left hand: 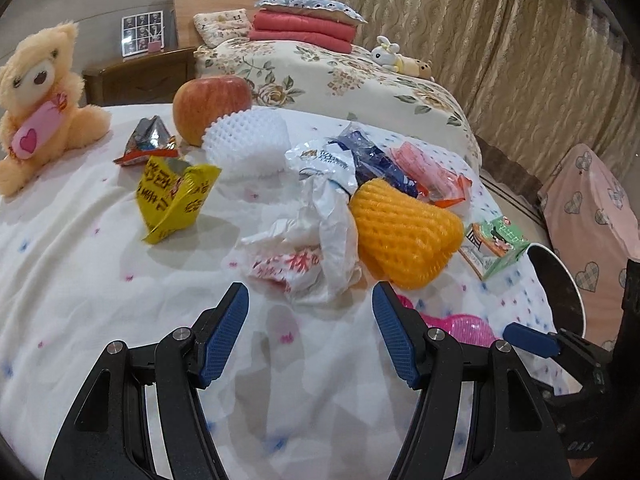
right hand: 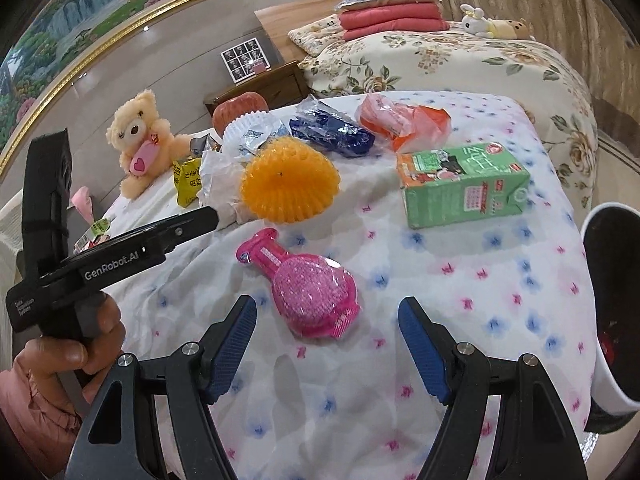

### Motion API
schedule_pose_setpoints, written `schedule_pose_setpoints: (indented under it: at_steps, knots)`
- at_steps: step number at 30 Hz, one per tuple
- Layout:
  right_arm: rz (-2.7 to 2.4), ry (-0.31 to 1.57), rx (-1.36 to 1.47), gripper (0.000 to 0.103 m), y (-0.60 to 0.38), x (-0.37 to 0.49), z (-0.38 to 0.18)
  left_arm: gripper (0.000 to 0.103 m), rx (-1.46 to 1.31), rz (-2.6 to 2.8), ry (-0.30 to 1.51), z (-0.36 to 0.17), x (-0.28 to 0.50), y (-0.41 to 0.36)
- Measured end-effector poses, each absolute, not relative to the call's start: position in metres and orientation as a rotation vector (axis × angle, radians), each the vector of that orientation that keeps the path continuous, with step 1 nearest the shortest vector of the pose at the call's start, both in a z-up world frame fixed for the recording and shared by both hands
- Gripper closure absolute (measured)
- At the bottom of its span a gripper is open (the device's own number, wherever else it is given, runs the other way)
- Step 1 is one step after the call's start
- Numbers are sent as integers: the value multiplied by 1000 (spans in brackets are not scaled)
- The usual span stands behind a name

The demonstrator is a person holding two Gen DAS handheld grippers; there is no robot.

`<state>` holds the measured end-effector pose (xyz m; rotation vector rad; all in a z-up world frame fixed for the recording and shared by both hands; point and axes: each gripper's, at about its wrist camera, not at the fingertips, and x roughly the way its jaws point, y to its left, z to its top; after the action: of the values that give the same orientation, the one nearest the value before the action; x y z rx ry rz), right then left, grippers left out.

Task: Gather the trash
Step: 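Move both tools back over the bed toward the remaining items, then grasp the pink hairbrush with the right tool while the left tool grasps the white plastic bag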

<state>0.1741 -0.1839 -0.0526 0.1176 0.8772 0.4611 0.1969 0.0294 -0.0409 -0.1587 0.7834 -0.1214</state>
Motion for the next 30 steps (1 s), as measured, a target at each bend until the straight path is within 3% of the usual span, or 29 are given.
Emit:
schedule_pose_setpoints:
  at_steps: [3,7,10,13,24,30]
  knots:
    - [467,881,105,28,-179,178,-53,48,-141,-128,784,-41,203,26]
    - [470,891,49,32,-168,180,-55,77,-134,-151,825,-49,211,21]
    - [458,889,-8,54,-161,177,-57,89,-136,-169,826,-49,210,20]
    - [451,888,-9,58,-163,175,-57,99,-131,-176,823,-47,206,19]
    - [404,880,116,63,-199,155,-55,99,-152,-185,818,-45,163,17]
    - [398,883,118,58,-205,148,-55,99,-152,-206,818,-44,146,7]
